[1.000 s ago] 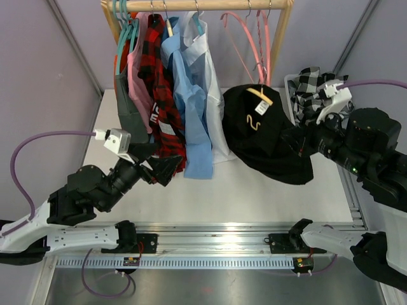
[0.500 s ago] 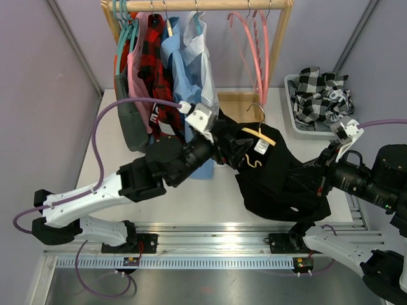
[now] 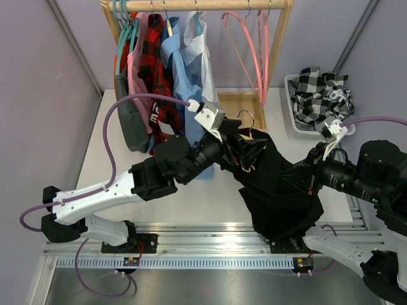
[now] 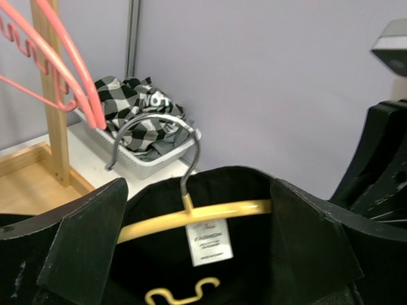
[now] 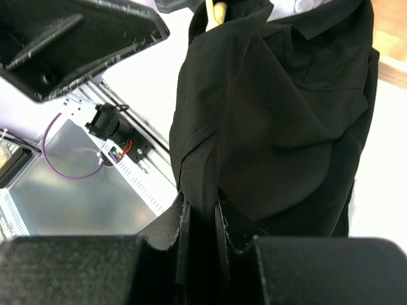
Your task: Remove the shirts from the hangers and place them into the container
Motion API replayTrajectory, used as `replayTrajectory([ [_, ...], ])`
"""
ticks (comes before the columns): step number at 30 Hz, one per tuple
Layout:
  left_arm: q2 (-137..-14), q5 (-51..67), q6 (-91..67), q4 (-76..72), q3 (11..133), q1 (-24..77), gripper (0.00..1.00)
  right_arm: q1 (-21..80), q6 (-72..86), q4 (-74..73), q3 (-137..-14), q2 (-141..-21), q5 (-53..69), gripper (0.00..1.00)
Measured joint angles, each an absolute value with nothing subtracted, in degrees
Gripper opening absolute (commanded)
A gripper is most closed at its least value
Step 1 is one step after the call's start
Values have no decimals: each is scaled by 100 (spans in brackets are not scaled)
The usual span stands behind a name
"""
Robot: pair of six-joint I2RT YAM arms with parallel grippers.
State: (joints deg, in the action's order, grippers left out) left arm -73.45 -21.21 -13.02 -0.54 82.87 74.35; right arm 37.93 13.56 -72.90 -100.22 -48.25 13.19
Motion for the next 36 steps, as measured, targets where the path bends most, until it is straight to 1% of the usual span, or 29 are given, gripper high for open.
replayTrajectory([
  [7, -7607, -1990, -1518, -329, 8289, 7435, 99, 3793, 1393, -7052, -9898, -4829, 1326, 0],
  [9, -7677, -2014, -1559, -349, 8289, 7435, 96, 3793, 1400, -6989, -9898, -4827, 1328, 0],
  [10, -7701, -2034, -1586, -362, 8283, 7435, 91, 3793, 1404, -6963, -9898, -4827, 1328, 0],
  [11, -7712, -2069, -1619, -377, 8272, 7435, 78, 3793, 1417, -6952, -9898, -4827, 1328, 0],
  [13, -7708, -2169, -1667, -447, 8228, 7435, 65, 3793, 1428, -6949, -9900, -4825, 1337, 0],
  [14, -7708, -2220, -1673, -482, 8211, 7435, 48, 3793, 1435, -6947, -9900, -4821, 1343, 0],
  [16, -7708, -2373, -1680, -499, 8189, 7428, 36, 3793, 1441, -6958, -9900, -4805, 1358, 0],
  [17, -7708, -2440, -1684, -491, 8187, 7422, 20, 3793, 1444, -6963, -9900, -4794, 1363, 0],
  [20, -7708, -2609, -1695, -486, 8187, 7411, 0, 3793, 1452, -6963, -9907, -4762, 1365, 0],
  [24, -7708, -2641, -1789, -517, 8189, 7413, 0, 3793, 1459, -6960, -9909, -4746, 1363, 0],
  [25, -7708, -2650, -1793, -513, 8191, 7413, 0, 3793, 1459, -6960, -9909, -4746, 1363, 6],
  [26, -7708, -2663, -1791, -506, 8193, 7413, 0, 3793, 1457, -6963, -9909, -4751, 1367, 35],
  [27, -7708, -2676, -1789, -491, 8204, 7413, 0, 3793, 1457, -6963, -9909, -4753, 1367, 40],
  [29, -7732, -2742, -1653, -344, 8278, 7411, 0, 3793, 1455, -6873, -9909, -4759, 1448, 46],
  [30, -7771, -2755, -1575, -204, 8364, 7378, 0, 3793, 1439, -6803, -9913, -4759, 1468, 55],
  [33, -7981, -2762, -1406, 154, 8702, 7201, 0, 3793, 1372, -6713, -9915, -4753, 1459, 62],
  [36, -8217, -2727, -1291, 582, 9181, 6845, 0, 3795, 1341, -6711, -9913, -4735, 1455, 62],
])
